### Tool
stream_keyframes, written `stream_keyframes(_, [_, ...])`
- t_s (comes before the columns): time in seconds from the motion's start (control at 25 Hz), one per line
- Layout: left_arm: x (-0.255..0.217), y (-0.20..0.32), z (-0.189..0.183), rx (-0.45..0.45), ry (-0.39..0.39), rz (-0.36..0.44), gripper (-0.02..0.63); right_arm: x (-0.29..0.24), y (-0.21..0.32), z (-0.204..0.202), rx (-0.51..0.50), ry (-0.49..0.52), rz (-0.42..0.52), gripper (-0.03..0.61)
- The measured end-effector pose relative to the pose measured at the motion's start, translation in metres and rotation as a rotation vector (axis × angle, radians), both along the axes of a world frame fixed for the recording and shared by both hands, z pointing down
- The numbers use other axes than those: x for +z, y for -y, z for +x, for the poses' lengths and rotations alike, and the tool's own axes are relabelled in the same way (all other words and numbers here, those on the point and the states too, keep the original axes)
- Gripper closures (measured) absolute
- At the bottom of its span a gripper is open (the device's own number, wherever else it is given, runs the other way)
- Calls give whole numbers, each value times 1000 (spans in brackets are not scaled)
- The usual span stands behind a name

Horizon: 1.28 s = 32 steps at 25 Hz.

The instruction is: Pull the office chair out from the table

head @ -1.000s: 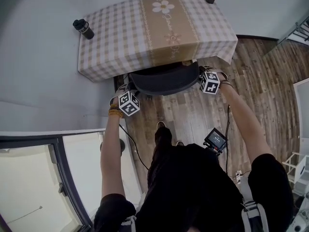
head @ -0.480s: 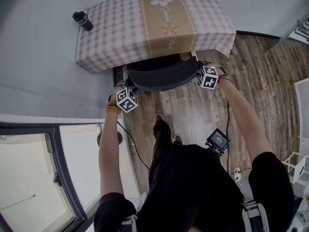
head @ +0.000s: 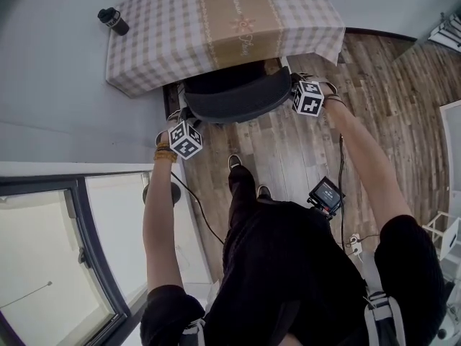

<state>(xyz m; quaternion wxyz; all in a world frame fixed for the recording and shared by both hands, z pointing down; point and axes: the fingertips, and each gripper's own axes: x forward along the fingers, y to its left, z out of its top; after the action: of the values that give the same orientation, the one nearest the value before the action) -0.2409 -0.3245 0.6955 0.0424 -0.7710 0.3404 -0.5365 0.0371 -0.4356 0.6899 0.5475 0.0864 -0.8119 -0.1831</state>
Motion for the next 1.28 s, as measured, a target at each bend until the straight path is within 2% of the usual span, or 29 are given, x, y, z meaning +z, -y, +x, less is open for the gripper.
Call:
stream_keyframes(0.48, [2,-29,15,-16,9,-31,459,0,-46,22,-17,14,-3,428])
stream_keyframes(0.84, [1,-54,22,22,16,-29,453,0,-91,35,24,19,0,429])
stream_keyframes(1.28, [2,-98,51,77,-8,-41,460,4,-142,64,103,-28,-30,422])
